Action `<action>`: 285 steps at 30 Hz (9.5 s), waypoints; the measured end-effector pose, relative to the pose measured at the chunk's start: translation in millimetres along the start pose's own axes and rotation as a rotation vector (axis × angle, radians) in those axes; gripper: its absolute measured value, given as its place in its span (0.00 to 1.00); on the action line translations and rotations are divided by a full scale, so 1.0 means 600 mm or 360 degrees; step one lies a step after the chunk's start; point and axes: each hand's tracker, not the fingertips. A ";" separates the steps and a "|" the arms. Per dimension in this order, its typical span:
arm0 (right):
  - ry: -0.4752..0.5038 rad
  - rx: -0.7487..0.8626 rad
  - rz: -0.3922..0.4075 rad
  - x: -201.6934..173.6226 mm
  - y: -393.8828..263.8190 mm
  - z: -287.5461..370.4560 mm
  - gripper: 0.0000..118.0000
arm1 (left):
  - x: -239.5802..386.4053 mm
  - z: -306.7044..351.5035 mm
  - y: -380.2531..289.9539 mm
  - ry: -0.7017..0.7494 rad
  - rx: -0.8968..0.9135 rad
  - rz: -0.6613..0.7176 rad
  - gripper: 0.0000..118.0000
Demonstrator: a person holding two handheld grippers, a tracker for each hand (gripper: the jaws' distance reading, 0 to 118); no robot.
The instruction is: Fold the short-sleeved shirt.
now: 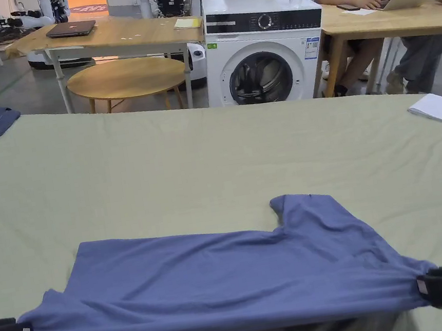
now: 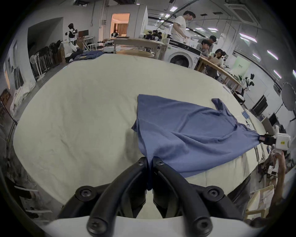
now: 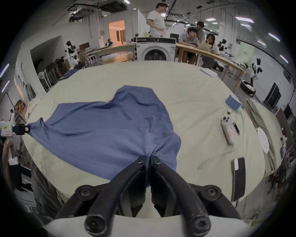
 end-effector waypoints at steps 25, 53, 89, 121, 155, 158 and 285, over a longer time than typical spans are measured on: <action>-0.0237 0.0350 0.0077 -0.084 -0.064 -0.027 0.51 | 0.050 -0.035 -0.069 0.0120 0.0170 -0.0047 0.27; -0.0039 0.0976 0.0077 -0.258 0.023 -0.039 0.00 | 0.070 -0.129 0.140 0.0109 0.0396 -0.0068 0.00; -0.0152 0.0376 -0.0072 -0.023 0.145 -0.165 0.01 | 0.028 -0.311 0.243 0.0080 -0.0064 -0.0083 0.00; -0.0005 -0.0121 -0.0090 0.056 0.287 -0.347 0.00 | 0.019 -0.235 0.226 0.0063 0.0032 -0.0093 0.00; -0.0078 -0.0174 -0.0066 0.048 -0.124 -0.058 0.00 | -0.016 -0.059 -0.105 0.0008 -0.0048 -0.0091 0.00; -0.0084 -0.0214 -0.0065 0.053 -0.134 -0.079 0.00 | -0.020 -0.077 -0.117 0.0042 -0.0114 -0.0134 0.00; -0.0029 0.0919 0.0130 -0.279 0.002 -0.037 0.00 | 0.107 -0.055 0.036 -0.0615 -0.0250 0.0135 0.02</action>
